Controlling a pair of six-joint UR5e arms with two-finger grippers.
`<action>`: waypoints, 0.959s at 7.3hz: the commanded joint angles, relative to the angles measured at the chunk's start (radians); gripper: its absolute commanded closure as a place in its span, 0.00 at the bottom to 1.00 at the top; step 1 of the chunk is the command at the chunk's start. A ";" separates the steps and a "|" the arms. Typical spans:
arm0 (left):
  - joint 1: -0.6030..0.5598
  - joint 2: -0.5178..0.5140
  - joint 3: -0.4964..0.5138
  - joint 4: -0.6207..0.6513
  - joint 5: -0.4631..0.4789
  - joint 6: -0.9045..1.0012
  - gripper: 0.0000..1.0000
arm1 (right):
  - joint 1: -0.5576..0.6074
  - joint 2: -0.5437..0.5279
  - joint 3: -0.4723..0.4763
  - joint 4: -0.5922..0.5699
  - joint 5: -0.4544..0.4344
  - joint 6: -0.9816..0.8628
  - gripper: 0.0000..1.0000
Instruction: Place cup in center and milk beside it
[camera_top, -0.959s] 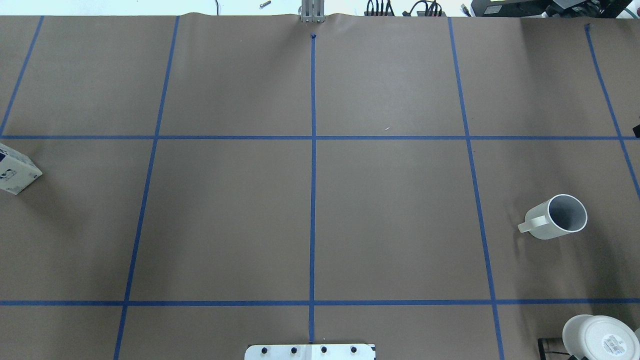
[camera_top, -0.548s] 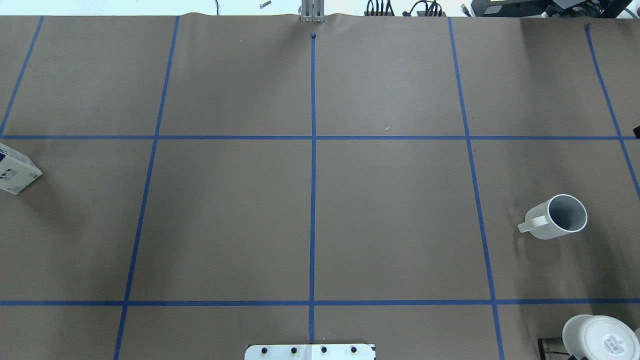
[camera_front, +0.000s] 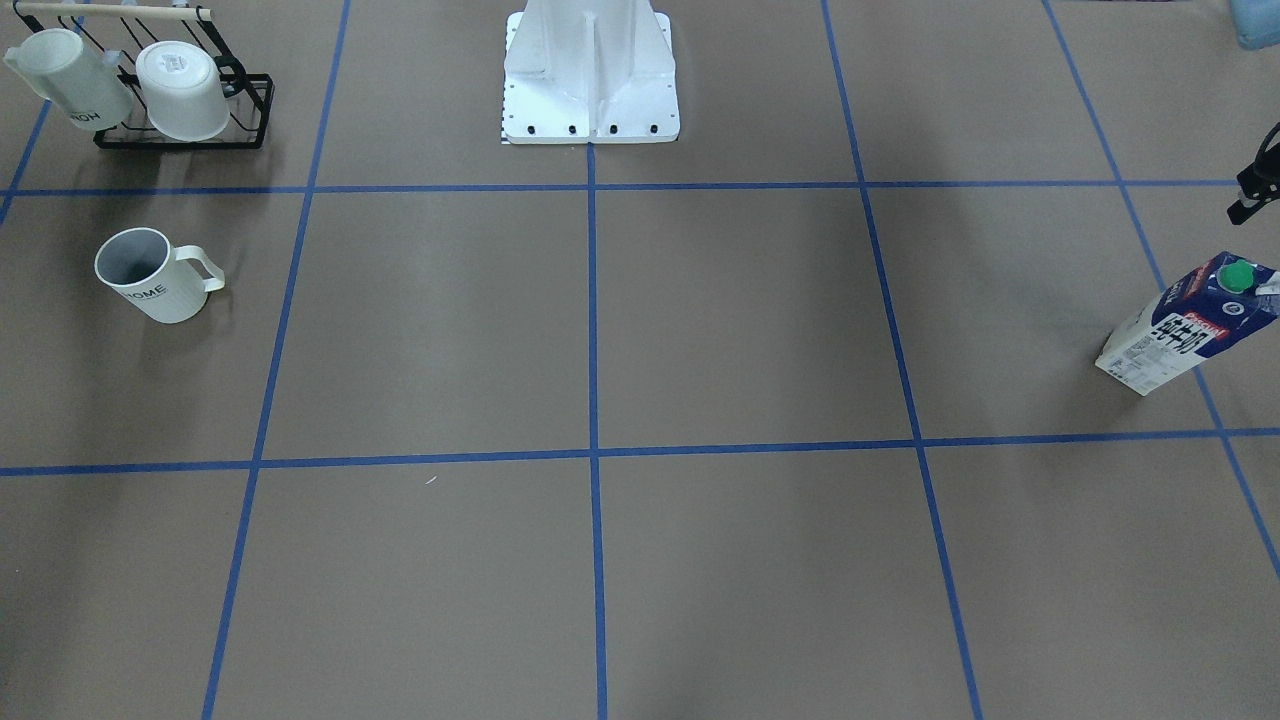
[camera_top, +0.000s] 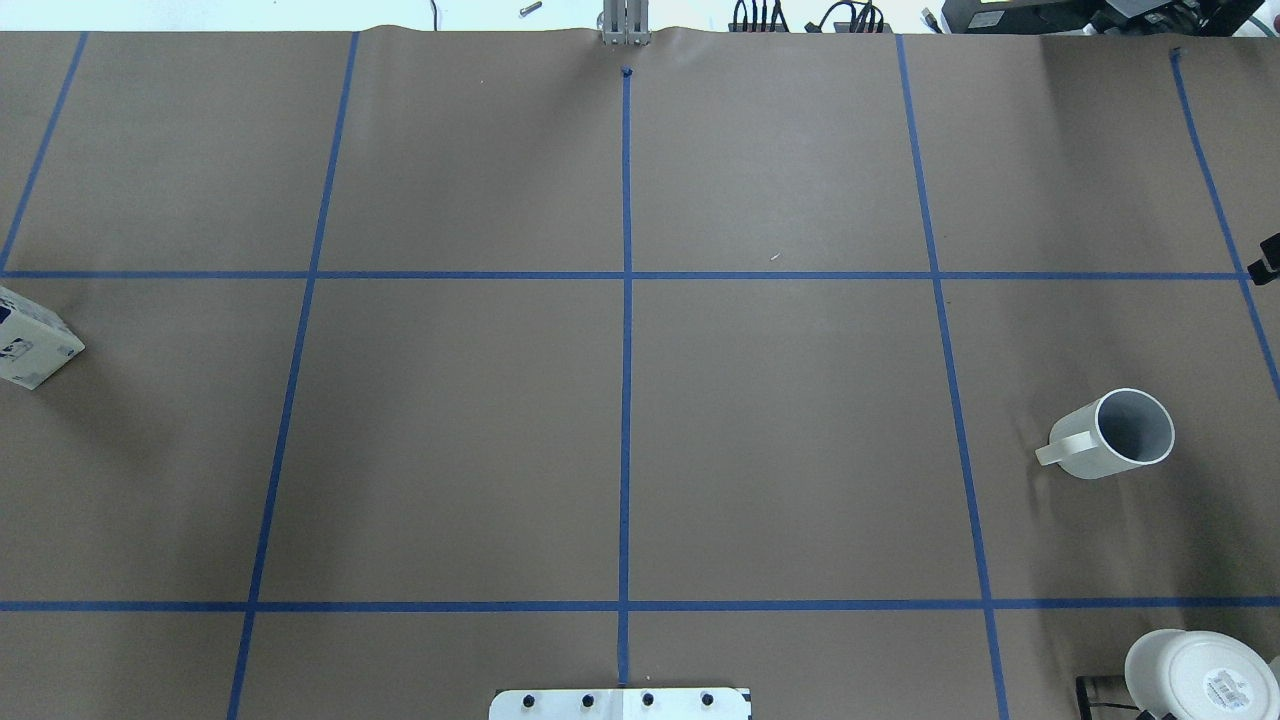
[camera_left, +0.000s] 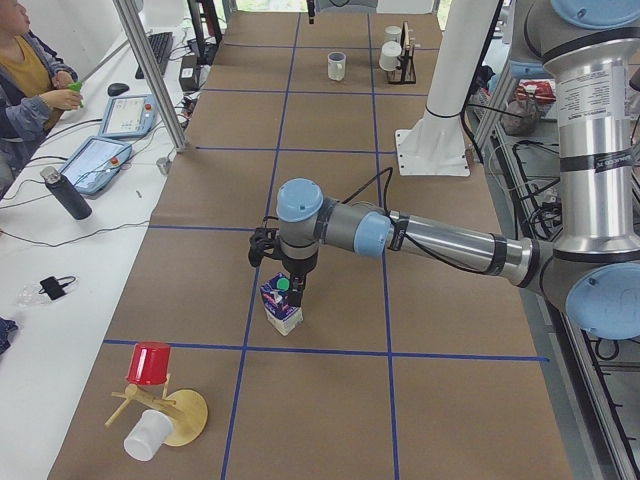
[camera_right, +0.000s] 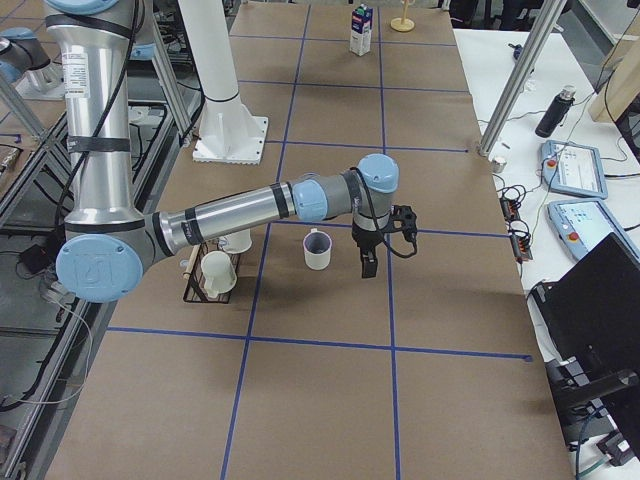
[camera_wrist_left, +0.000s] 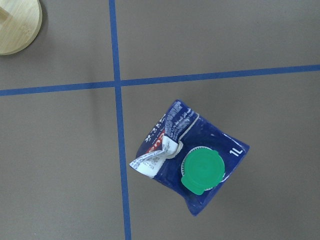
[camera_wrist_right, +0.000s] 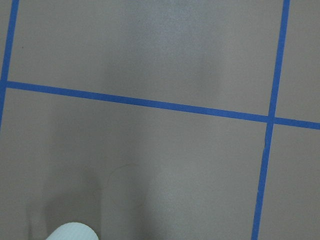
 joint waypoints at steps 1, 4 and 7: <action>0.001 -0.001 0.003 0.002 0.004 -0.003 0.02 | -0.013 0.002 0.003 0.001 0.001 0.001 0.00; 0.000 0.019 -0.003 -0.005 -0.048 -0.006 0.02 | -0.082 0.000 0.049 0.001 0.001 0.040 0.00; 0.006 0.008 0.003 -0.021 -0.048 0.007 0.03 | -0.165 -0.015 0.098 0.001 -0.001 0.145 0.00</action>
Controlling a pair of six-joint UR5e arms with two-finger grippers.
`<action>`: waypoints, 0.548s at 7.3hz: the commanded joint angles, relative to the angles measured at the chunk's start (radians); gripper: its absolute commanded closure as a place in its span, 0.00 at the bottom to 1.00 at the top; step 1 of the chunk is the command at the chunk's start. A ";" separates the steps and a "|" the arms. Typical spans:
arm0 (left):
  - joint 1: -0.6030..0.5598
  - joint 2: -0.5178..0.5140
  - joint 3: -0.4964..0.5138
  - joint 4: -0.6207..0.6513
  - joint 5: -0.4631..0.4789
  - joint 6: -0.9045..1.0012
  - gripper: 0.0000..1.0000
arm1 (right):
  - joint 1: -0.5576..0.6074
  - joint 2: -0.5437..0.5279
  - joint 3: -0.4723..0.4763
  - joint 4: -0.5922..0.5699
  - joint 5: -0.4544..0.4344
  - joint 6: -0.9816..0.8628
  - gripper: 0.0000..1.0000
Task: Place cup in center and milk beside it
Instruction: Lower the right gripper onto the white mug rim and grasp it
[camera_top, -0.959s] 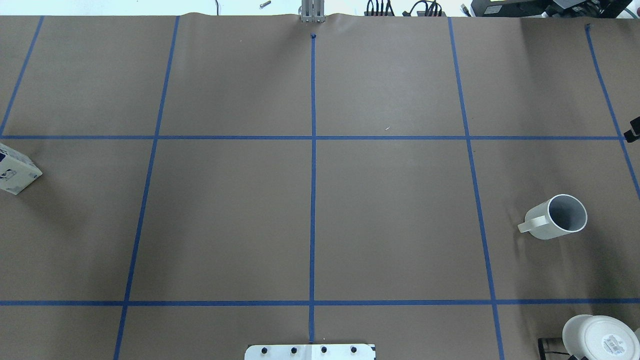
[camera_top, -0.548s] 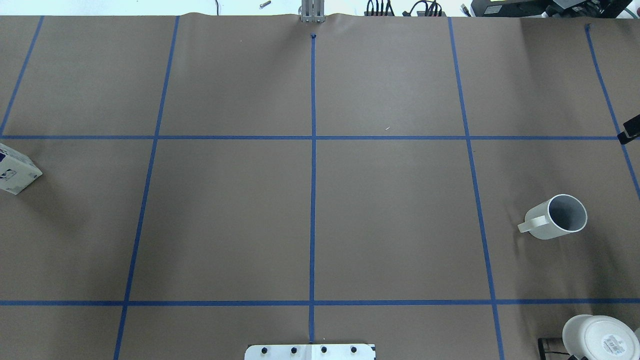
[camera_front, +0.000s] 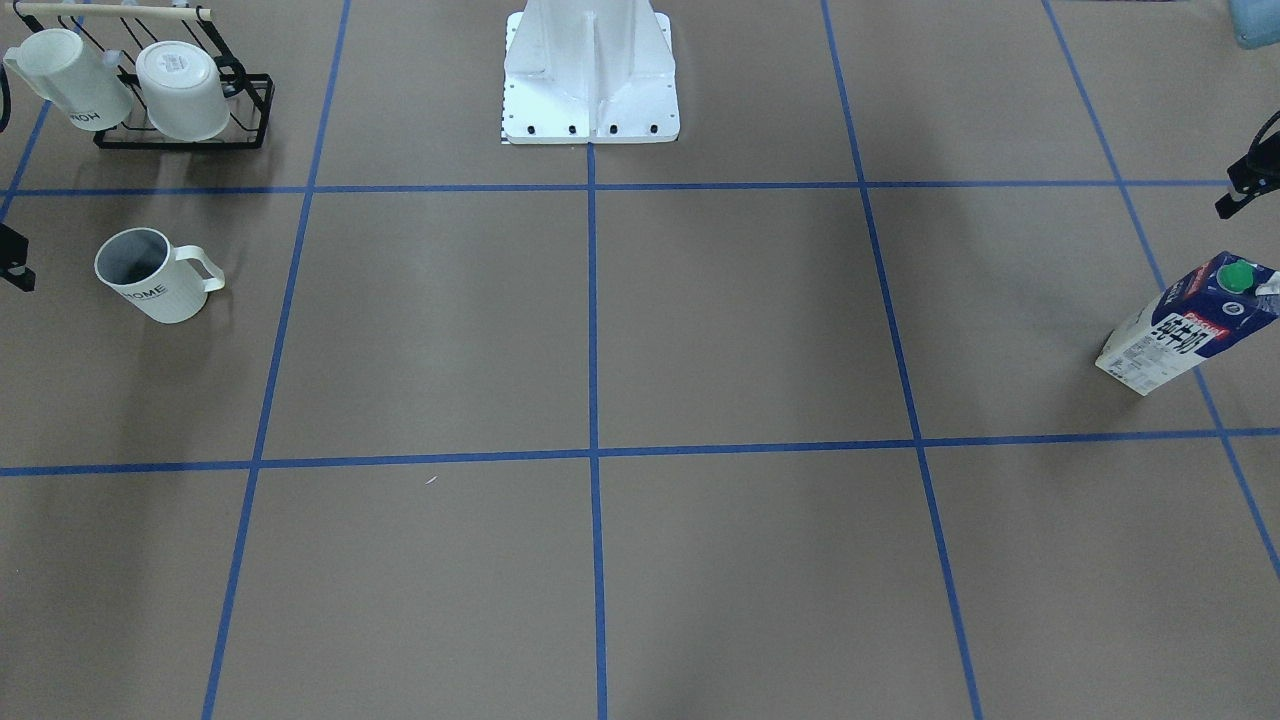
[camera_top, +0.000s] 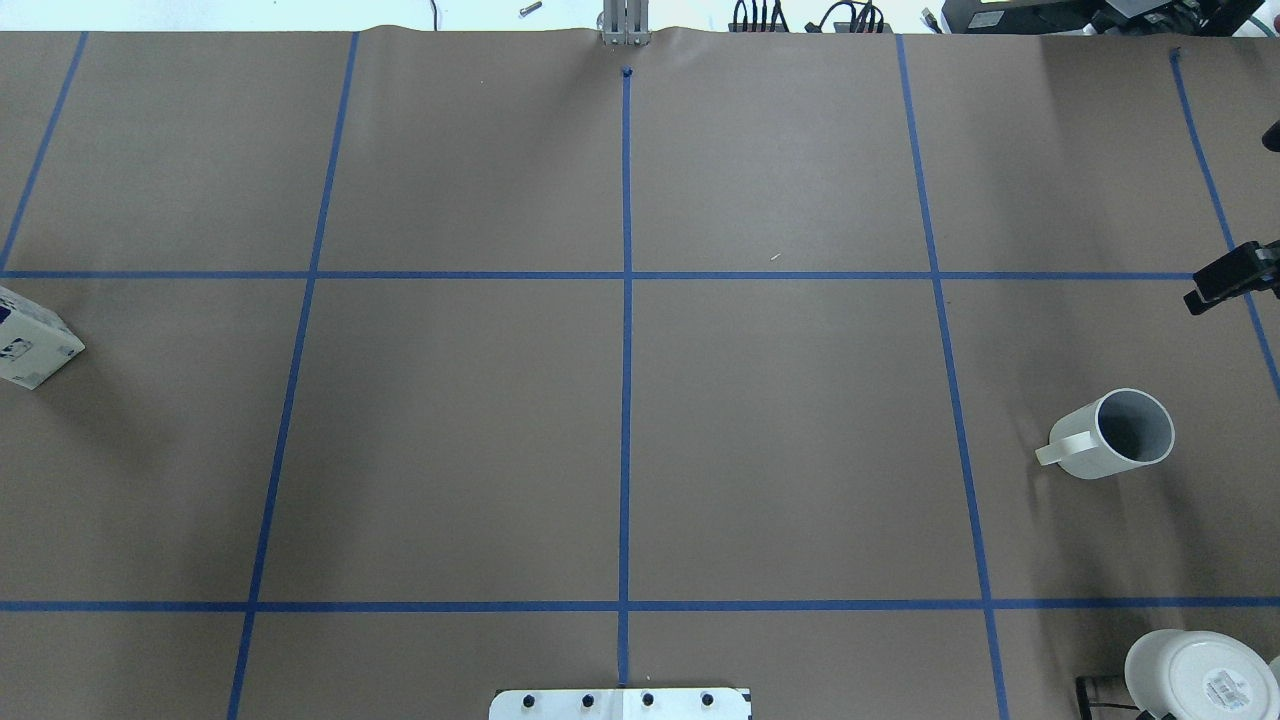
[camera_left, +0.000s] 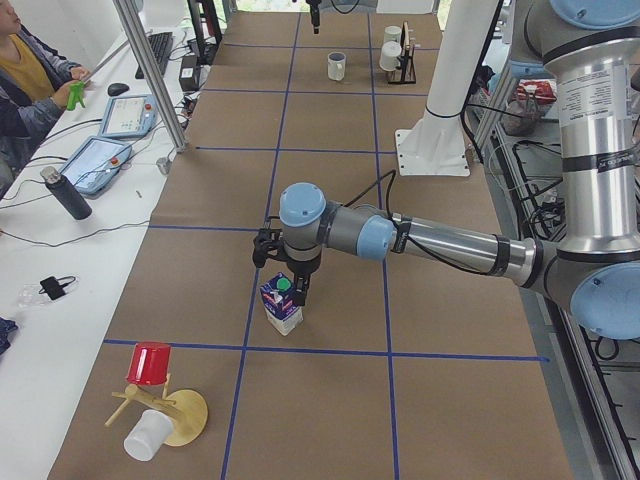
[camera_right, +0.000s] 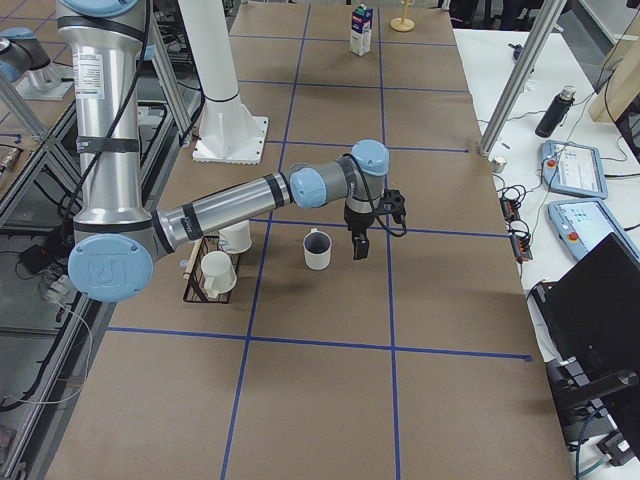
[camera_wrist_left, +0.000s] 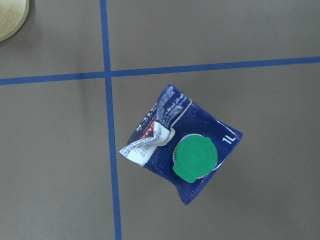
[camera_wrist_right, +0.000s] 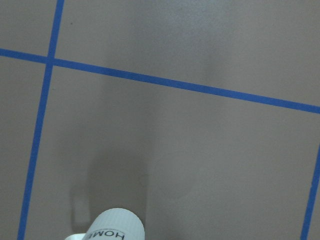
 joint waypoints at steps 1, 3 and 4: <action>0.003 -0.007 0.007 -0.021 -0.004 0.008 0.03 | -0.064 -0.031 0.034 0.009 -0.001 0.062 0.00; -0.003 0.005 0.010 -0.024 0.003 -0.021 0.02 | -0.119 -0.152 0.039 0.200 -0.010 0.063 0.00; -0.001 -0.005 0.012 -0.024 0.006 -0.026 0.02 | -0.136 -0.193 0.036 0.291 -0.010 0.088 0.01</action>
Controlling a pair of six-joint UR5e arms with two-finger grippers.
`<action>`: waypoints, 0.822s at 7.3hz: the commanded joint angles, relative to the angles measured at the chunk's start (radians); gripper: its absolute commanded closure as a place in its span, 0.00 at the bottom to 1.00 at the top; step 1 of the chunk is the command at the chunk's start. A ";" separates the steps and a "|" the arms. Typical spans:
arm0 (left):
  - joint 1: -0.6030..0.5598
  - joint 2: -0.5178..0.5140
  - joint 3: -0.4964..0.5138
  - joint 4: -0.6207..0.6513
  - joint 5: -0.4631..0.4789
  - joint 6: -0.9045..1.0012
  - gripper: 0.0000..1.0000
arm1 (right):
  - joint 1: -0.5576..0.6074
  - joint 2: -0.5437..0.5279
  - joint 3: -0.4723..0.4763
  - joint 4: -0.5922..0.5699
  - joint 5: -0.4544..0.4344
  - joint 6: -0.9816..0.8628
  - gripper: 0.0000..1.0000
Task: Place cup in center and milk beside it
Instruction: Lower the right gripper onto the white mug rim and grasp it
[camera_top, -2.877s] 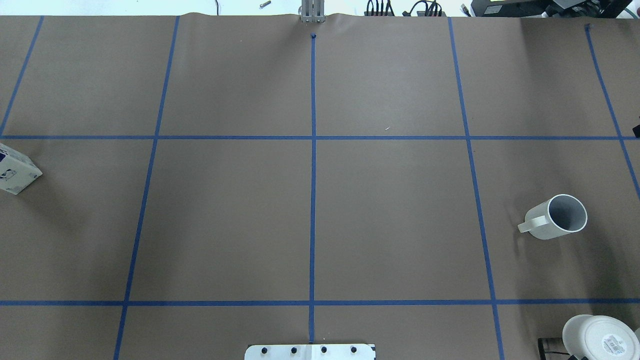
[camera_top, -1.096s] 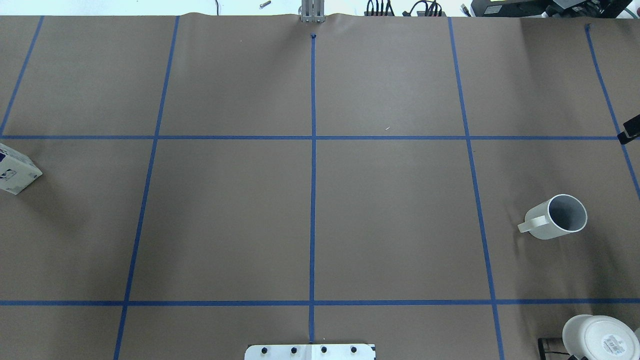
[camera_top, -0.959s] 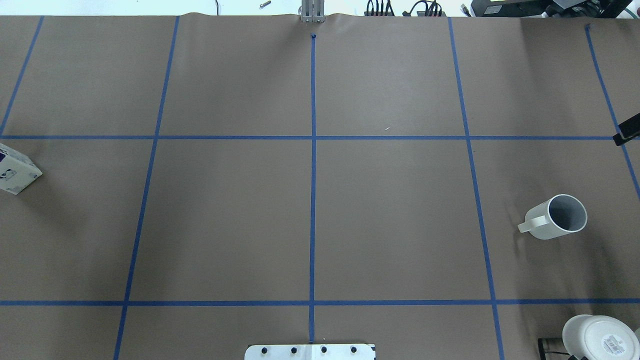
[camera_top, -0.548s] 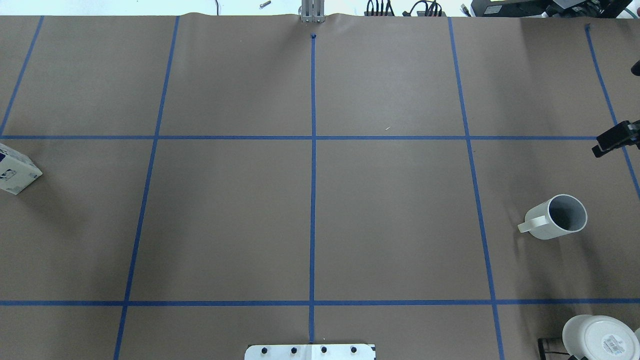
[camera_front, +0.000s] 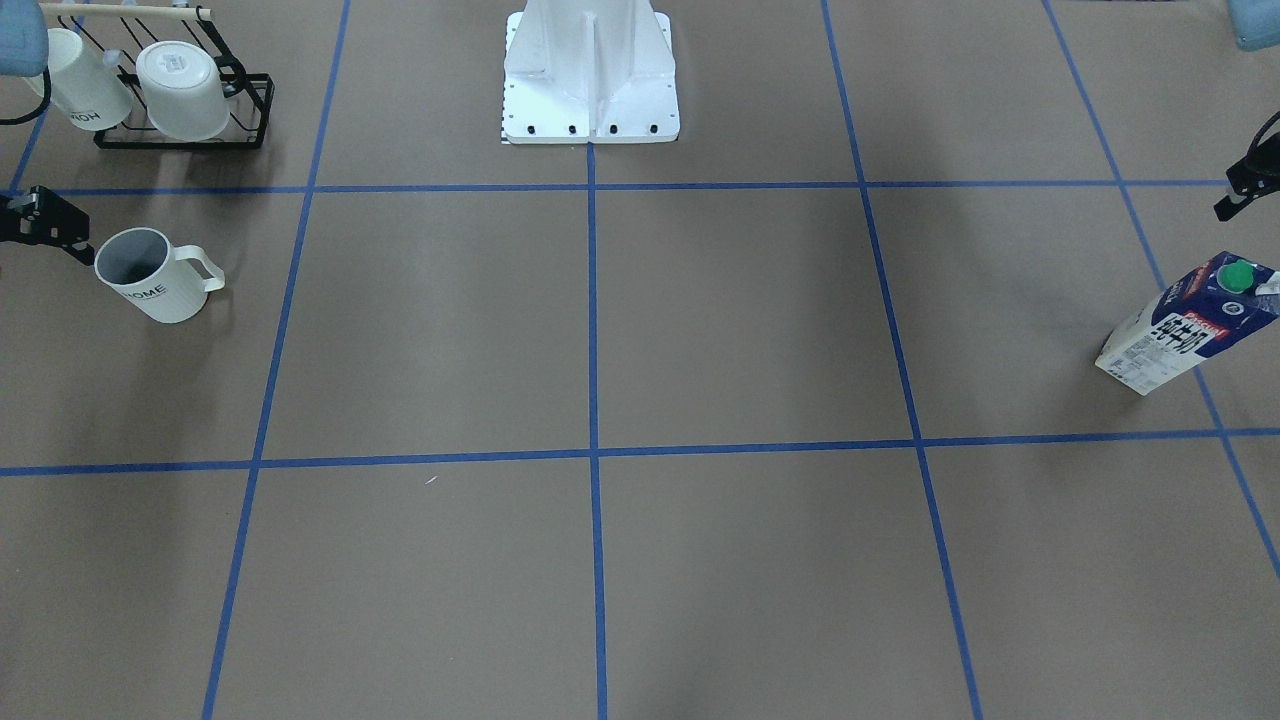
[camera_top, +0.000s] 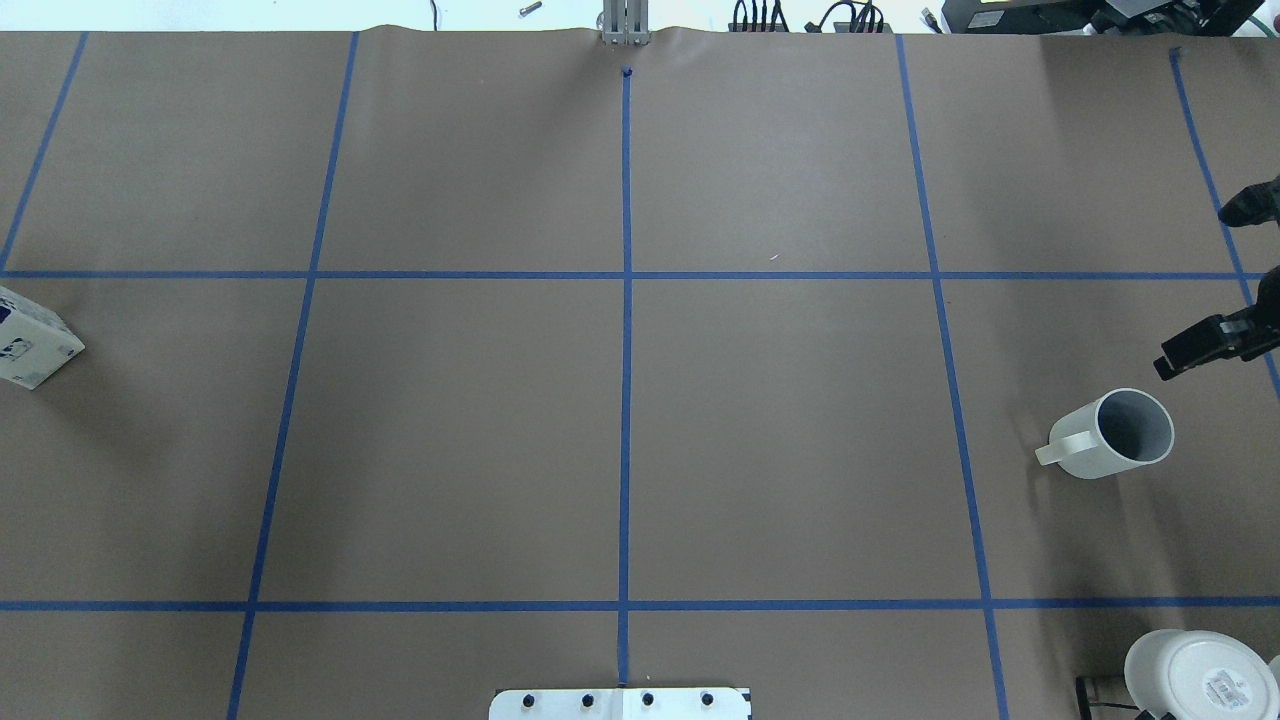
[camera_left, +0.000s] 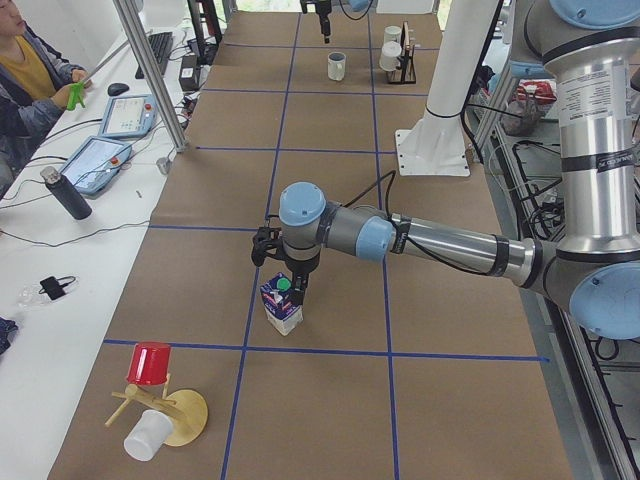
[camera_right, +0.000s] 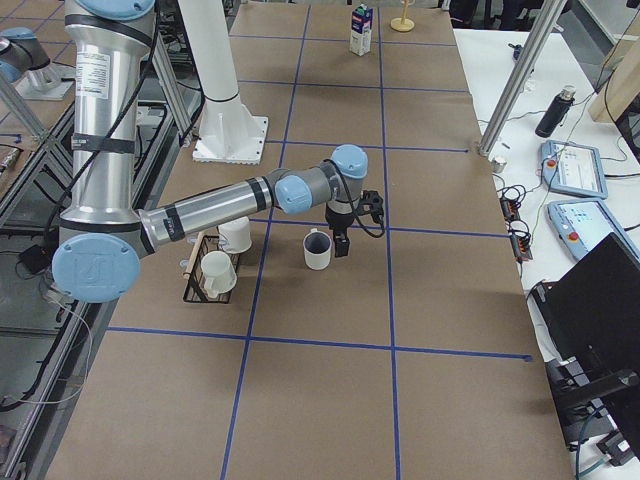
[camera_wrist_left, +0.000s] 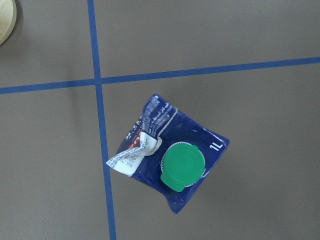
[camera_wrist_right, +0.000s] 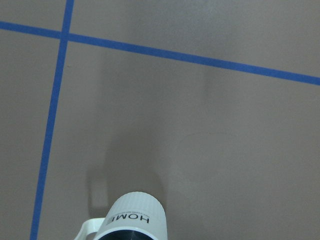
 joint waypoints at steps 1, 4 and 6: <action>0.000 -0.004 0.001 -0.001 0.033 -0.012 0.02 | -0.076 -0.063 -0.001 0.135 -0.022 0.099 0.01; 0.003 -0.008 0.007 0.000 0.037 -0.012 0.02 | -0.135 -0.066 -0.026 0.163 -0.099 0.092 0.06; 0.001 -0.008 0.004 0.000 0.037 -0.012 0.02 | -0.144 -0.063 -0.055 0.169 -0.099 0.092 0.17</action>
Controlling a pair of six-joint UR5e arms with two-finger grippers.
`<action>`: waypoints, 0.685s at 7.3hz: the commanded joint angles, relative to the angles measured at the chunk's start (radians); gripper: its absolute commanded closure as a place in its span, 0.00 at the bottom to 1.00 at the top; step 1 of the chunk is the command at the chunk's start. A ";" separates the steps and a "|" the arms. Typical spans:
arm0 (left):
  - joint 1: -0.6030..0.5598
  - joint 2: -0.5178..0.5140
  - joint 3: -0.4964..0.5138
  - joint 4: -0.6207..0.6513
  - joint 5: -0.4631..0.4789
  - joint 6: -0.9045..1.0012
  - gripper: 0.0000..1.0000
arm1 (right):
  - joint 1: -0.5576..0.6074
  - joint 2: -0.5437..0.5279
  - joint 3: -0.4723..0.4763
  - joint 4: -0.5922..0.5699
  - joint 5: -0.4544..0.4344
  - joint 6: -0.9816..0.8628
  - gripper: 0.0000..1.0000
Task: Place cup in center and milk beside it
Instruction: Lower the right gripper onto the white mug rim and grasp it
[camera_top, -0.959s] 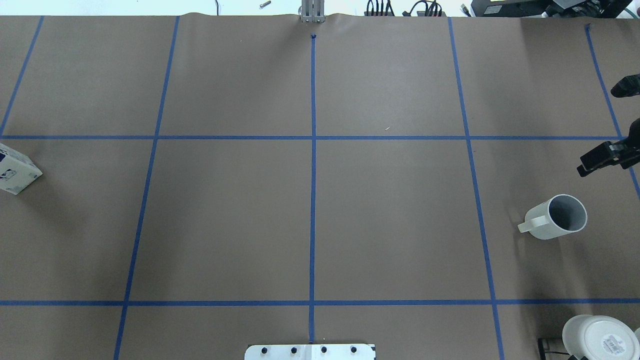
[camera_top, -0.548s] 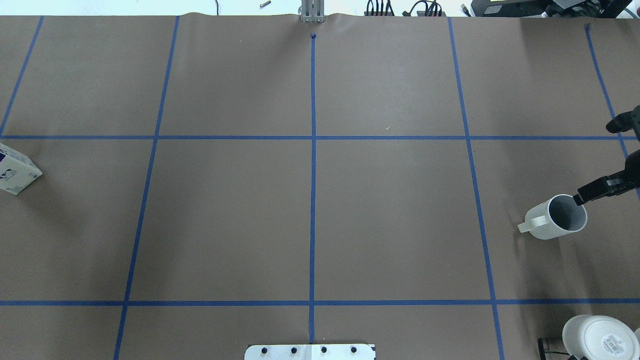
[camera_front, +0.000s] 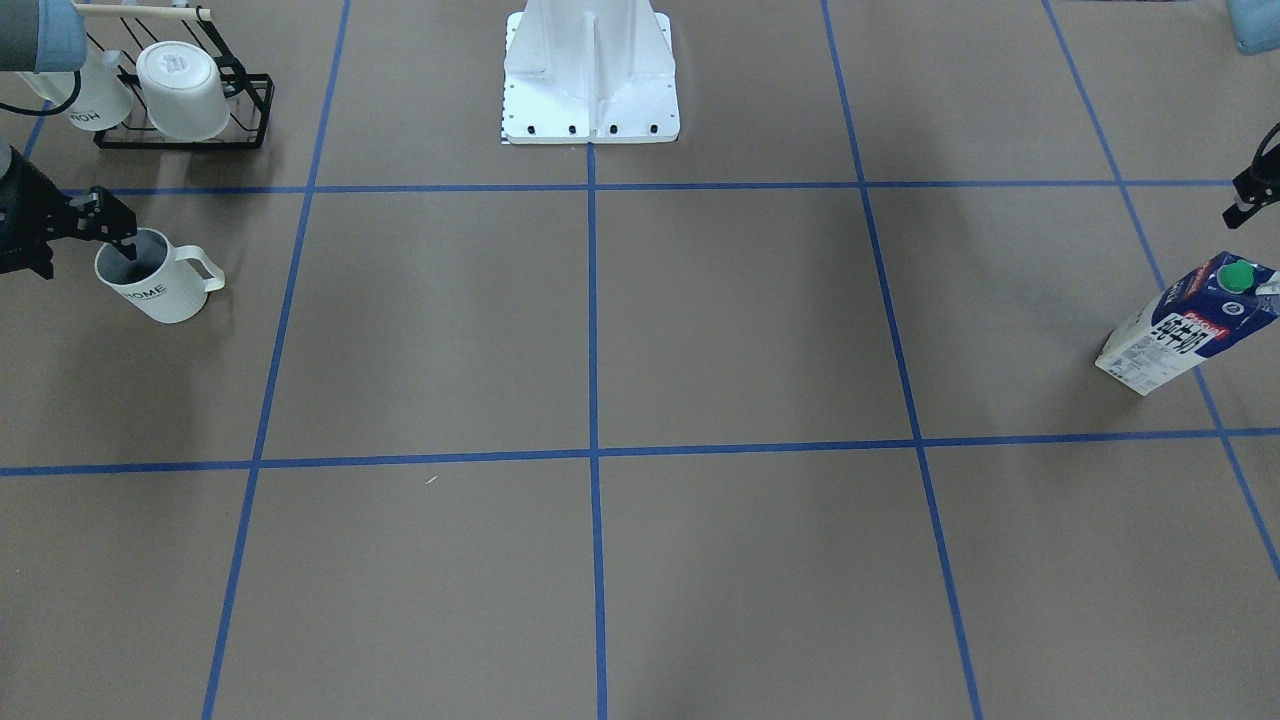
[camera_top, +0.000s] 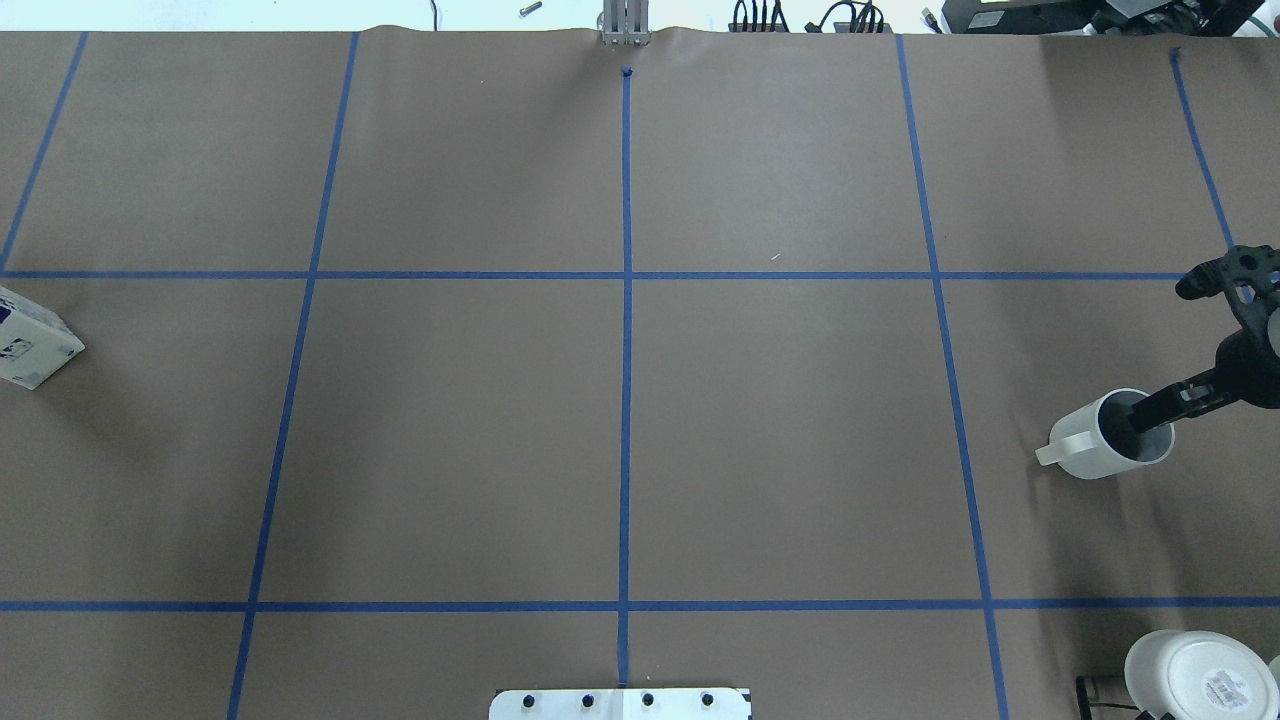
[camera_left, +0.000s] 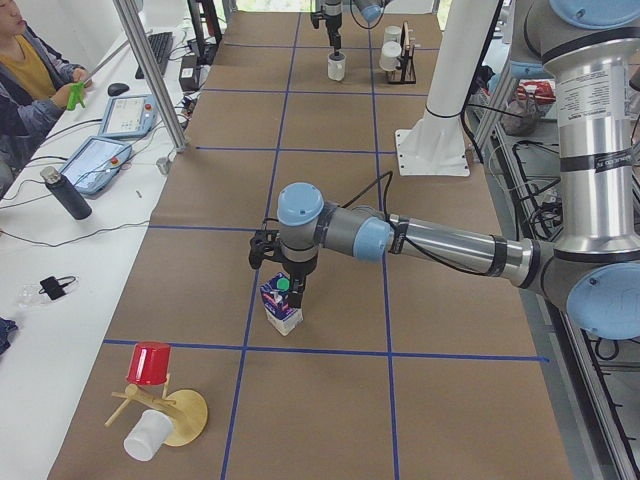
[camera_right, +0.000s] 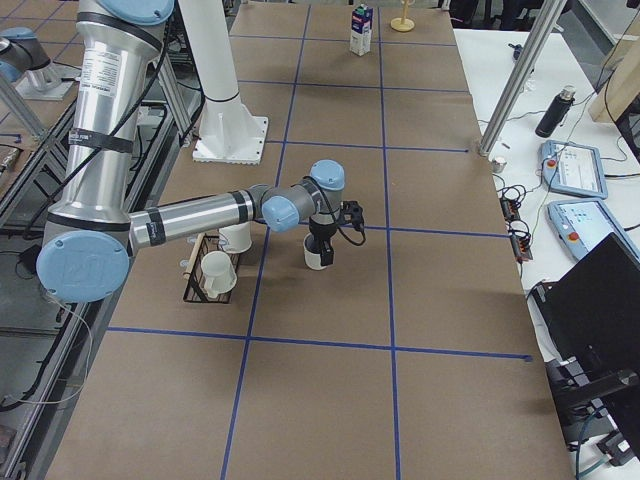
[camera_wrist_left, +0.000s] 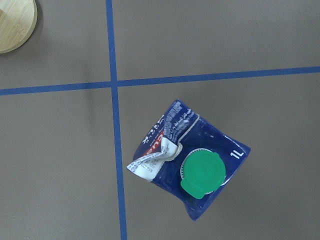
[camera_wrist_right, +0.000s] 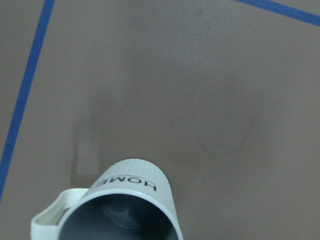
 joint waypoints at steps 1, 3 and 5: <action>0.000 0.000 -0.001 0.000 0.000 0.000 0.02 | -0.012 0.005 -0.022 0.006 0.000 -0.001 0.20; -0.001 0.000 -0.001 0.000 0.000 0.000 0.02 | -0.012 0.009 -0.028 0.006 0.002 0.007 0.90; -0.001 0.001 0.001 0.000 -0.001 0.000 0.02 | -0.012 0.018 -0.031 0.004 0.005 0.012 1.00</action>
